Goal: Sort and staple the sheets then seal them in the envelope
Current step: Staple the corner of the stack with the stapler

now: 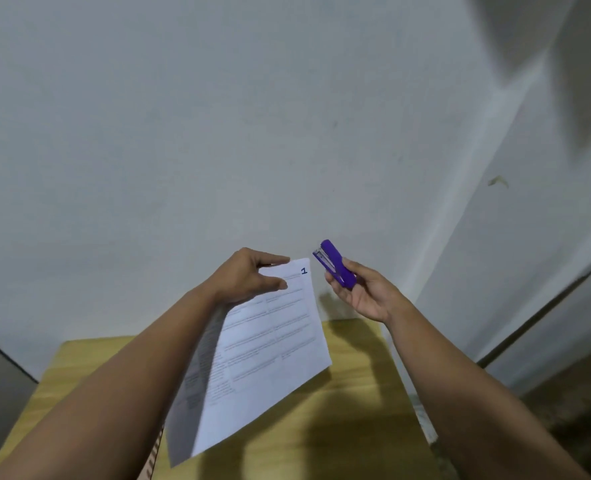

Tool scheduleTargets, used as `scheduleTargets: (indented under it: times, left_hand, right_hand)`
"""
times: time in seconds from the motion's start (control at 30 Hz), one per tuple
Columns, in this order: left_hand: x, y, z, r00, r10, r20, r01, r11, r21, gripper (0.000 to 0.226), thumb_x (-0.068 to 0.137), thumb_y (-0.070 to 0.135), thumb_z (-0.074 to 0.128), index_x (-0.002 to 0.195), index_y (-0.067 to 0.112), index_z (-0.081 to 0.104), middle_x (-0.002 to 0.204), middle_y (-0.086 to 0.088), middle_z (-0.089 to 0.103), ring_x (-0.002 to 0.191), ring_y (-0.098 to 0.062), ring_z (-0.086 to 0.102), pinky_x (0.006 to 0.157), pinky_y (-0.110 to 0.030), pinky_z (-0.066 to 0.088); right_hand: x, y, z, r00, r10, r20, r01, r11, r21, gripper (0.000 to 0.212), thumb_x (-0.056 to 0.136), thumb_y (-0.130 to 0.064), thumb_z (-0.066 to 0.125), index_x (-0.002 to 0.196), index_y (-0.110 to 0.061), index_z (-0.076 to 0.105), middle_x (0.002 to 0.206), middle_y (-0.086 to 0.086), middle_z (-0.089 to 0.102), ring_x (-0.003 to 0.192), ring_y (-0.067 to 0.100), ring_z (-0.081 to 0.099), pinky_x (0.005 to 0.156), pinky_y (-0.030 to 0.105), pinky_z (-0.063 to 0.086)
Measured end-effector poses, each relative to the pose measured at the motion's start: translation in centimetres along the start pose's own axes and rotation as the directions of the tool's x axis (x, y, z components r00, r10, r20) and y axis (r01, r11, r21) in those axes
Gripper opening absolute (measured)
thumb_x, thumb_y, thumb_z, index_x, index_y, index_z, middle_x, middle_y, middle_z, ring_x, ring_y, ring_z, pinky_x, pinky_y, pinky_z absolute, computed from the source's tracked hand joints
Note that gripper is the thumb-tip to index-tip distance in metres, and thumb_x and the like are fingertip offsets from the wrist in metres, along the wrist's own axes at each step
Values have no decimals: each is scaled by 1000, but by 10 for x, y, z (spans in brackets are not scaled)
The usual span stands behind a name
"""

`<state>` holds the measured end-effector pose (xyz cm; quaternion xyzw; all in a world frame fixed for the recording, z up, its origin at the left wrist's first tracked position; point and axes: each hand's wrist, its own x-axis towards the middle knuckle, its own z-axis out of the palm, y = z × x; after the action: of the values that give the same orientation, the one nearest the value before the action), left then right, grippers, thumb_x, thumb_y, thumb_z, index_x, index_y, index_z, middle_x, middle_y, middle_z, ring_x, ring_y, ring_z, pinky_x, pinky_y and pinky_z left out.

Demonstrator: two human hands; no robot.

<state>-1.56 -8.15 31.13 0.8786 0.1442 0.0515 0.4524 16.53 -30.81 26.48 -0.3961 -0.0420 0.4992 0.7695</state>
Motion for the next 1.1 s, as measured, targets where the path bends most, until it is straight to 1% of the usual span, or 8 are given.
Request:
scheduleTargets:
  times: [0.07,0.13,0.23,0.3,0.4,0.47,0.77,1.1]
  left_hand:
    - [-1,-1,-5,1000,0,9,0,999,-32,52,84,26,87,134,27,72,125,15,74,105,6,71,107,-28,52]
    - [-2,-5,-8,1000,-2,13,3,998,-64,50,85,24,87,133,26,72,127,15,74,109,6,70,109,-27,50]
    - [-2,-9,-10,1000,5,25,-3,996,-85,45,90,21,82,133,26,72,130,14,72,109,8,69,105,-20,50]
    - [-2,-10,-11,1000,17,18,-16,997,-71,41,94,21,78,134,26,72,132,14,71,109,11,67,101,-14,50]
    - [-1,-12,-12,999,41,20,-39,997,-62,37,97,20,74,133,26,72,133,14,71,113,9,67,103,-16,50]
    - [1,-11,-12,998,54,31,-52,997,-56,36,98,20,73,133,26,72,132,14,71,112,8,68,97,-9,50]
    - [8,-2,-1,994,80,70,-78,996,-37,37,99,16,70,135,24,71,130,12,71,102,16,67,86,-3,48]
    - [12,11,7,993,89,76,-80,990,-118,35,98,15,71,130,28,75,126,13,75,109,0,72,97,-21,53]
  right_hand:
    - [0,-1,5,997,38,64,-39,999,4,44,85,-11,74,123,4,60,102,20,68,86,29,72,72,35,64]
    - [2,-2,8,993,86,84,-81,995,-61,58,75,-10,72,129,0,55,97,16,62,77,23,64,65,31,58]
    - [4,-1,14,994,110,25,-101,969,-227,44,81,-19,60,123,-5,61,91,9,59,64,16,51,52,24,40]
    - [2,0,16,998,51,-44,-64,922,-382,33,89,-29,69,114,-10,63,92,8,62,61,14,49,49,23,35]
    - [-3,3,15,996,-67,-58,15,772,-635,30,89,-34,78,111,-15,73,96,7,63,64,14,47,54,25,33]
    - [-6,4,14,995,-98,-29,47,691,-721,29,87,-28,81,114,-19,77,97,4,62,69,16,44,58,27,33]
    - [-14,-1,13,990,-138,17,96,584,-806,34,83,-20,84,115,-27,78,93,-2,61,76,16,43,64,31,35]
    - [-17,-16,8,990,-143,17,93,543,-835,35,82,-23,85,115,-29,78,97,-4,66,80,18,45,66,29,39]
